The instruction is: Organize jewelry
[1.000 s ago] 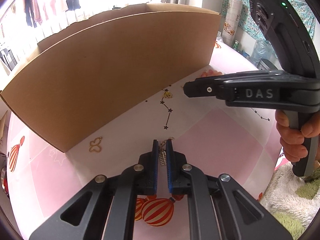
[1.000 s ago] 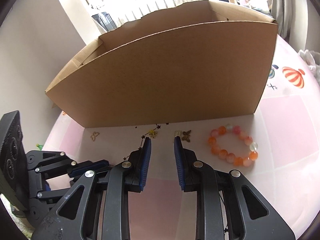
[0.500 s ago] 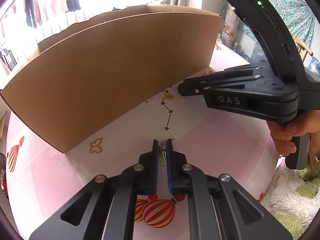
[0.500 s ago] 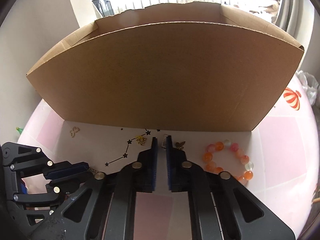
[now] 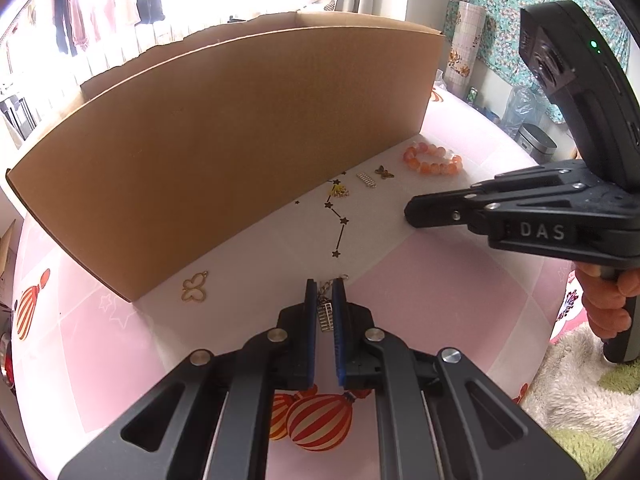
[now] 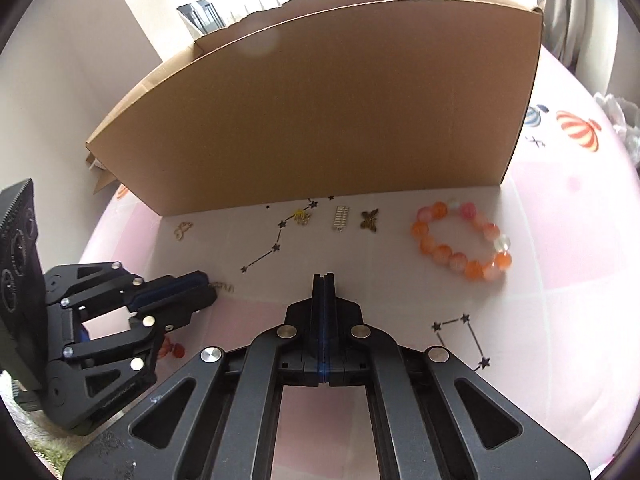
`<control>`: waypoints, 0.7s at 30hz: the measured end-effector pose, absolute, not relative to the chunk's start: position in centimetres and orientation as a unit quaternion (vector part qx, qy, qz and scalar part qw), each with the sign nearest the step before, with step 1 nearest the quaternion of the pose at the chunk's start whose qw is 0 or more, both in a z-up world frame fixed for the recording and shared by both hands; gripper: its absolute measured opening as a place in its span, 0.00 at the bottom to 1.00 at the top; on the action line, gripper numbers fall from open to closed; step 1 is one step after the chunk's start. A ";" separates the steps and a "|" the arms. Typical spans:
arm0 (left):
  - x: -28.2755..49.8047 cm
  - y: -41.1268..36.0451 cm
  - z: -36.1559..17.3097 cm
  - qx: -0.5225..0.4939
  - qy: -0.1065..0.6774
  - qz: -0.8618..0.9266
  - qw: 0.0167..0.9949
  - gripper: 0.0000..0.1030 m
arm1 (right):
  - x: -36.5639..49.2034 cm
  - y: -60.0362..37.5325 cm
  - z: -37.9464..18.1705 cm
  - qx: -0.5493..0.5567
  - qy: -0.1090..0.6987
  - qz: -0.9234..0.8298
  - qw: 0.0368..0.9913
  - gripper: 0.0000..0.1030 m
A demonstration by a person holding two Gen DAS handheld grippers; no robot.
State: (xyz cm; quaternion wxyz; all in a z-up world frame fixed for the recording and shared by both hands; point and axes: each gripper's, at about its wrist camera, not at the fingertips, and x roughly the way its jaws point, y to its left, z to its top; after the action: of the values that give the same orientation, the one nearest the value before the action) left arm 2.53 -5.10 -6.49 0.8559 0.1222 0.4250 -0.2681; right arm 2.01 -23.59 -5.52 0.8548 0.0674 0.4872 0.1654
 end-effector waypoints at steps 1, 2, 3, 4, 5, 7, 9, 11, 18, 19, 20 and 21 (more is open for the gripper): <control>2.5 -5.1 -6.4 0.122 0.425 -0.268 0.856 0.07 | 2.1 -23.8 -5.4 0.076 0.485 0.167 0.855 0.04; 2.5 -5.1 -6.4 0.121 0.425 -0.268 0.856 0.07 | 2.2 -24.0 -5.3 0.077 0.480 0.165 0.858 0.07; 2.5 -5.1 -6.4 0.120 0.426 -0.268 0.856 0.07 | 2.2 -24.2 -5.2 0.073 0.475 0.164 0.862 0.15; 2.5 -5.1 -6.3 0.120 0.426 -0.267 0.856 0.07 | 2.5 -24.1 -4.9 0.068 0.466 0.163 0.867 0.19; 2.5 -5.1 -6.3 0.119 0.426 -0.267 0.856 0.07 | 3.3 -23.6 -4.6 0.063 0.458 0.161 0.872 0.20; 2.5 -5.1 -6.3 0.119 0.426 -0.266 0.857 0.07 | 3.9 -23.4 -4.5 0.053 0.452 0.162 0.876 0.20; 2.5 -5.1 -6.3 0.119 0.425 -0.265 0.857 0.07 | 4.4 -22.7 -4.3 0.048 0.450 0.161 0.877 0.20; 2.5 -5.0 -6.3 0.118 0.425 -0.265 0.858 0.08 | 4.9 -22.6 -4.5 0.039 0.449 0.157 0.879 0.20; 2.4 -4.9 -6.3 0.117 0.424 -0.268 0.857 0.08 | 5.4 -22.0 -5.2 -0.001 0.450 0.148 0.881 0.12; 2.4 -4.9 -6.4 0.116 0.423 -0.269 0.857 0.08 | 5.4 -21.3 -5.3 -0.011 0.449 0.143 0.882 0.11; 2.4 -4.9 -6.4 0.116 0.423 -0.269 0.857 0.08 | 5.5 -21.2 -5.3 -0.018 0.449 0.139 0.883 0.07; 2.4 -4.9 -6.4 0.116 0.423 -0.269 0.857 0.08 | 5.6 -20.9 -5.4 -0.023 0.450 0.137 0.882 0.04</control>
State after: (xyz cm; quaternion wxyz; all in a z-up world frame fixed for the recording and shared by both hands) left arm 2.37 -4.92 -6.38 0.8574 0.1162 0.4231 -0.2688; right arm 5.61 -20.95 -5.36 0.8823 -0.0228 0.4498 0.1365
